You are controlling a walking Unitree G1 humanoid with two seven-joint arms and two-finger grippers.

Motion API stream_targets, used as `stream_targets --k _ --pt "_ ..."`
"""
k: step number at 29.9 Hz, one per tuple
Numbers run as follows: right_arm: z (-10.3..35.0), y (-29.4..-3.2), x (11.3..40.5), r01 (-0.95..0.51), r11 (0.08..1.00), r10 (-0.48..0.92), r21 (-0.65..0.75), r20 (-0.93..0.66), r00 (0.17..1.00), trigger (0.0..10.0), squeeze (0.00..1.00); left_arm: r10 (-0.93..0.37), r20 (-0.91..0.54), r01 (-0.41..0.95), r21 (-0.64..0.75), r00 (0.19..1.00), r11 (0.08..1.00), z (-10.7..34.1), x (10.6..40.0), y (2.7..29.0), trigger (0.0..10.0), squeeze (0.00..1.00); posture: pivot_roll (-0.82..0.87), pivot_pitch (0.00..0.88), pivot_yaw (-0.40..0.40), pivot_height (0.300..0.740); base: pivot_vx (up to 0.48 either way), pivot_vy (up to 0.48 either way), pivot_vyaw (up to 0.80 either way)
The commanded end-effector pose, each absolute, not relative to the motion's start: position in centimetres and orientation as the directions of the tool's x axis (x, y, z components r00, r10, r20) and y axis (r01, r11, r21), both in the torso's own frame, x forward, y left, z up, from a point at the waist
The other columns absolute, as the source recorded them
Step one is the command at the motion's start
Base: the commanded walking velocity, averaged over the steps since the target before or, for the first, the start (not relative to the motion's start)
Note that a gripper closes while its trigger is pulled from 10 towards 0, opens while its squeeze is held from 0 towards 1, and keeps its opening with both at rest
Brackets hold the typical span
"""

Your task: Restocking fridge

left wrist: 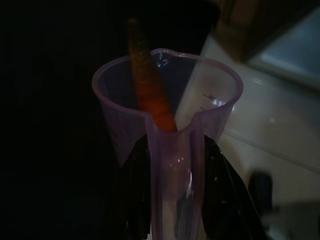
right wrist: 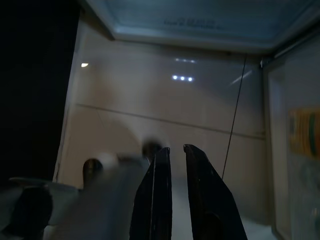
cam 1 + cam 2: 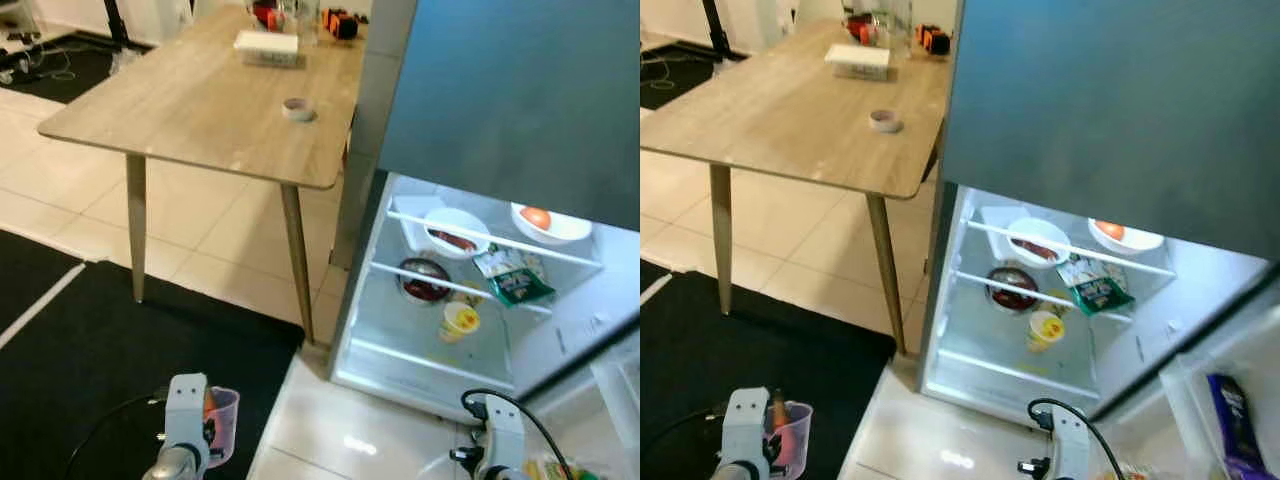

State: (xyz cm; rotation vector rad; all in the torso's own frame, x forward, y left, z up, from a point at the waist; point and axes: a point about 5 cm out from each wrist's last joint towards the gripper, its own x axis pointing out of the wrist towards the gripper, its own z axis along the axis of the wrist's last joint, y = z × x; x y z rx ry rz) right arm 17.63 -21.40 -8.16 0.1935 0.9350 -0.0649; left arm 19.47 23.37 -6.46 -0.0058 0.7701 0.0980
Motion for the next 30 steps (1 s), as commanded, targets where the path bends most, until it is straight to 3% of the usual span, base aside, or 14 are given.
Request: stream_targets --k 1,15,20,30 --pt "-8.15 -21.89 17.43 0.148 0.981 0.015 0.127 -0.806 0.592 10.0 0.0 0.074 -0.692 -0.073 0.03 0.718 0.997 -6.42 19.69 23.02 10.0 0.0 0.08 0.0 -0.064 0.74 0.352 0.0 0.0" --pt "-8.16 -21.81 17.42 0.151 0.98 0.015 0.13 -0.804 0.595 10.0 0.0 0.062 -0.691 -0.057 0.03 0.721 0.998 -6.36 19.86 22.87 10.0 0.0 0.08 0.0 -0.059 0.74 0.353 0.0 0.0" --pt "-8.3 -21.85 17.15 0.149 0.981 0.015 0.125 -0.814 0.581 10.0 0.0 0.074 -0.69 -0.088 0.014 0.72 0.996 -6.42 19.77 22.9 10.0 0.0 0.08 0.0 -0.06 0.74 0.0 0.0 0.0" --pt "-8.4 -21.82 16.95 0.151 0.98 0.023 0.133 -0.82 0.572 10.0 0.0 0.06 -0.693 -0.075 0.008 0.719 0.997 -6.5 19.7 22.69 10.0 0.0 0.08 0.002 -0.063 0.74 0.0 0.0 -0.74"
